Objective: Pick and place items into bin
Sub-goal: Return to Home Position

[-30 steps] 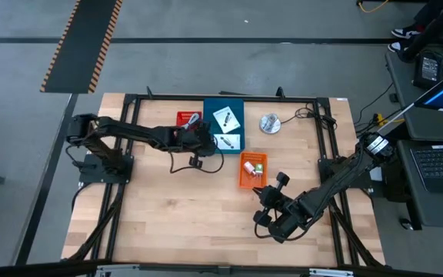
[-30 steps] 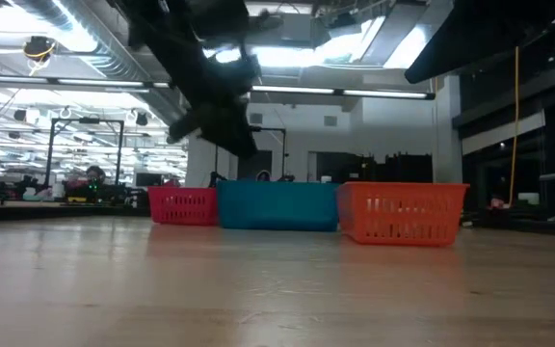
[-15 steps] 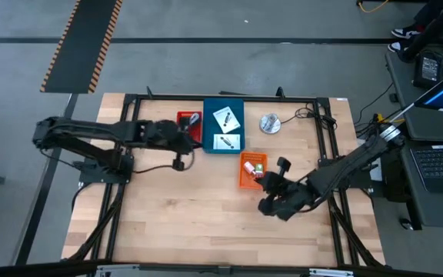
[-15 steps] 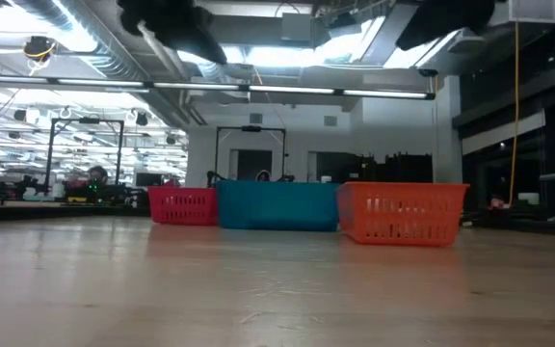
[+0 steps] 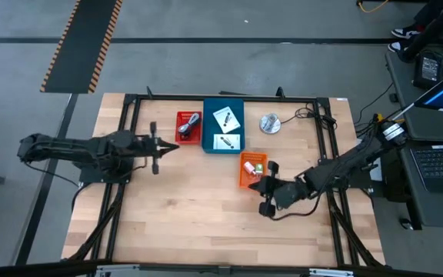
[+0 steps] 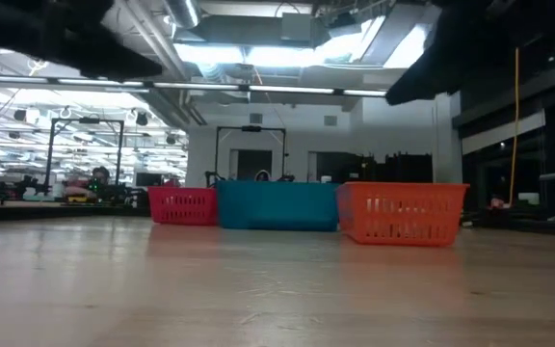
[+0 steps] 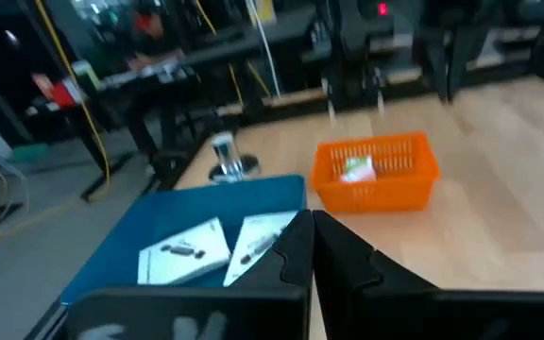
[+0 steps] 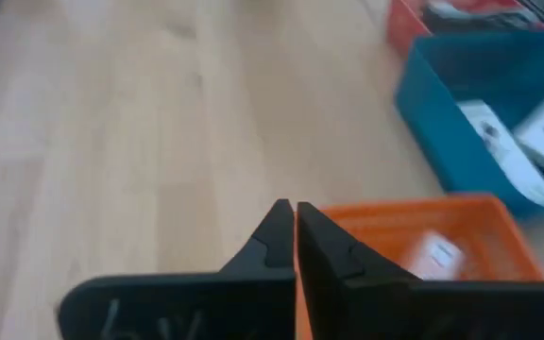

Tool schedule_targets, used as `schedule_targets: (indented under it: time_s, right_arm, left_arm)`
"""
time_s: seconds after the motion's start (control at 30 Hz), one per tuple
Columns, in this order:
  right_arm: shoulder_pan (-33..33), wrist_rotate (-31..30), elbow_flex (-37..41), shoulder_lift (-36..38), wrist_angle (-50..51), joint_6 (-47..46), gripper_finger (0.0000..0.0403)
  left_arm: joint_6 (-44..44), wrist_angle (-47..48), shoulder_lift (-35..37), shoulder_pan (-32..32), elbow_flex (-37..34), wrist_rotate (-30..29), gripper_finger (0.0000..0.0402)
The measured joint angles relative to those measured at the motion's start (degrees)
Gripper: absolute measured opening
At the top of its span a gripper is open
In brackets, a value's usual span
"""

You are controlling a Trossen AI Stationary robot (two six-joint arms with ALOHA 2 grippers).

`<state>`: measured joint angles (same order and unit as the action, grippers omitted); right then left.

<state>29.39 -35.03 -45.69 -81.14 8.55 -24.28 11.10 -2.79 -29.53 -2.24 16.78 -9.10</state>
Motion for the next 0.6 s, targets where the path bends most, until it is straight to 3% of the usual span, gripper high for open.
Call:
schedule_targets:
  time_s: [0.1, 0.23, 0.4, 0.6]
  right_arm:
    - [-2.95, 5.21, 5.41, 1.71, -12.19, 4.89, 0.0]
    - [-7.57, 9.03, 10.19, 5.32, -20.67, 9.41, 0.0]
    - [-11.51, 9.93, 12.99, 11.37, -22.51, 14.27, 0.0]
    - [-15.22, 17.03, 14.18, 19.86, -22.46, 20.2, 0.0]
  left_arm:
    - [-0.13, -0.61, 7.09, 0.0, -3.1, -0.39, 0.0001]
    - [-0.49, 0.9, 14.52, 0.0, -5.29, -0.39, 0.0001]
    - [-0.53, 1.88, 22.22, 0.0, -10.41, -1.15, 0.0002]
    - [-0.66, 3.16, 28.75, -0.02, -13.64, -4.52, 0.0001]
